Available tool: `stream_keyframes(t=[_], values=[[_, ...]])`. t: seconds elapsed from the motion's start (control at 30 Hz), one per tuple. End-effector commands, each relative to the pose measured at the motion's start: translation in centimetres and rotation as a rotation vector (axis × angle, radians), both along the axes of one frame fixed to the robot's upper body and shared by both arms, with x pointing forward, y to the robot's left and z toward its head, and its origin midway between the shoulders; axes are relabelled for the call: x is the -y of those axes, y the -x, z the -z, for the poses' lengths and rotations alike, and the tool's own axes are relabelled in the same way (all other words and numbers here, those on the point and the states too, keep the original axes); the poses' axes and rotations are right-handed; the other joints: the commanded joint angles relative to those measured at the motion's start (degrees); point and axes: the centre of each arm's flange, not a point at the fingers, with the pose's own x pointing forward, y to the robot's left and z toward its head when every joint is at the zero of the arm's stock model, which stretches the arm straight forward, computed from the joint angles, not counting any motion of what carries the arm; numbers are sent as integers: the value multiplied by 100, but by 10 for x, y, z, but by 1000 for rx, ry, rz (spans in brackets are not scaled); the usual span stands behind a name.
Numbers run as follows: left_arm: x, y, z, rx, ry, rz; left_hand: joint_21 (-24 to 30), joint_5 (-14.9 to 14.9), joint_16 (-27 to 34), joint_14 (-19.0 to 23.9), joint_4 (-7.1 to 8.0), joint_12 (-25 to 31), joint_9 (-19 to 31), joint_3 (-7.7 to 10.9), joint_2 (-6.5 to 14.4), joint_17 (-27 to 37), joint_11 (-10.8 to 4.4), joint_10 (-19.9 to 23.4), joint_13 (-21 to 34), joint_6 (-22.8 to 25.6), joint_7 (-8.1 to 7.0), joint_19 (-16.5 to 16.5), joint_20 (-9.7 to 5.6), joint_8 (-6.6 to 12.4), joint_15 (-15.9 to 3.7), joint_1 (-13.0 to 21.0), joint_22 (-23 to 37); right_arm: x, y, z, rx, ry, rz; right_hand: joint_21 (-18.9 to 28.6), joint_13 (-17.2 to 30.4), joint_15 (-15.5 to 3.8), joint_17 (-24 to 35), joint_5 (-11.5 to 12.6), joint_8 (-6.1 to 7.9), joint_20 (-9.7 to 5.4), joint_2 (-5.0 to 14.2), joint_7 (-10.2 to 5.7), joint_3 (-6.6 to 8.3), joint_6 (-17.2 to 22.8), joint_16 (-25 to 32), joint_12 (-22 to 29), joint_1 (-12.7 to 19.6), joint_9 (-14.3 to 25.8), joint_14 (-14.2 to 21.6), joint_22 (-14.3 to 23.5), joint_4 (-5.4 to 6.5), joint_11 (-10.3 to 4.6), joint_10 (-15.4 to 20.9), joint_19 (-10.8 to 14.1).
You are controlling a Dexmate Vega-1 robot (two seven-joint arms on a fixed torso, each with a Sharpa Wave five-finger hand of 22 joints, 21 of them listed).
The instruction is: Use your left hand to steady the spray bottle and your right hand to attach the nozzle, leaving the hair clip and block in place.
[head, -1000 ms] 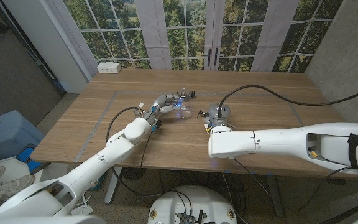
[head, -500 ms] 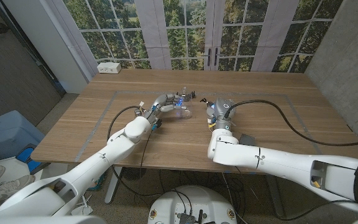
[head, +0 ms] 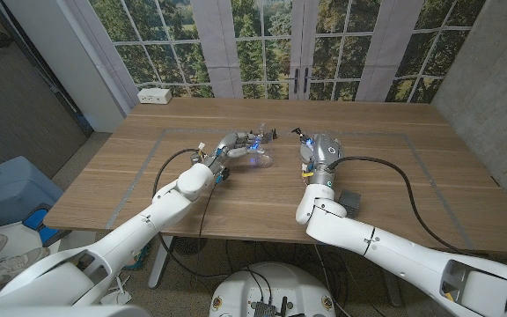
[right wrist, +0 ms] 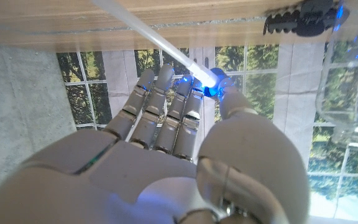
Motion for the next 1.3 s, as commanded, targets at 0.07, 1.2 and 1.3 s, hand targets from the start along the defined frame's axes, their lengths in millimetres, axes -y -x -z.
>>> stream_keyframes(t=[0.07, 1.2, 1.3], values=[[4, 0, -2, 0, -13, 3, 23, 30, -15, 35, 16, 7, 209, -7, 1336, 8, -387, 1786, 113, 1770, -24, -14, -82, -9, -904, 1290, 18, 22, -4, 3, 123, -252, -115, 38, 37, -869, 8, 50, 24, 18, 109, -115, 66, 161, -72, 26, 144, 6, 23, 3, 5, 41, -4, 13], [15, 6, -2, 0, -38, 8, 65, 36, -34, 27, 14, -35, 217, -31, 1348, 2, -387, 1795, 127, 1794, -33, -36, -77, -57, -903, 1298, 10, 22, -8, -11, 330, -598, -534, 90, -20, -728, -257, 70, -9, 115, 34, -106, 72, 193, -568, -122, 169, 30, -325, -24, 32, 56, -166, -254], [17, 7, -2, 1, -45, 9, 69, 36, -37, 24, 14, -37, 218, -32, 1348, 1, -379, 1800, 127, 1793, -32, -37, -79, -62, -904, 1298, 9, 21, -9, -11, 351, -630, -590, 95, -19, -742, -261, 70, -10, 112, 37, -137, 68, 200, -584, -132, 176, 31, -346, -25, 32, 39, -184, -262]])
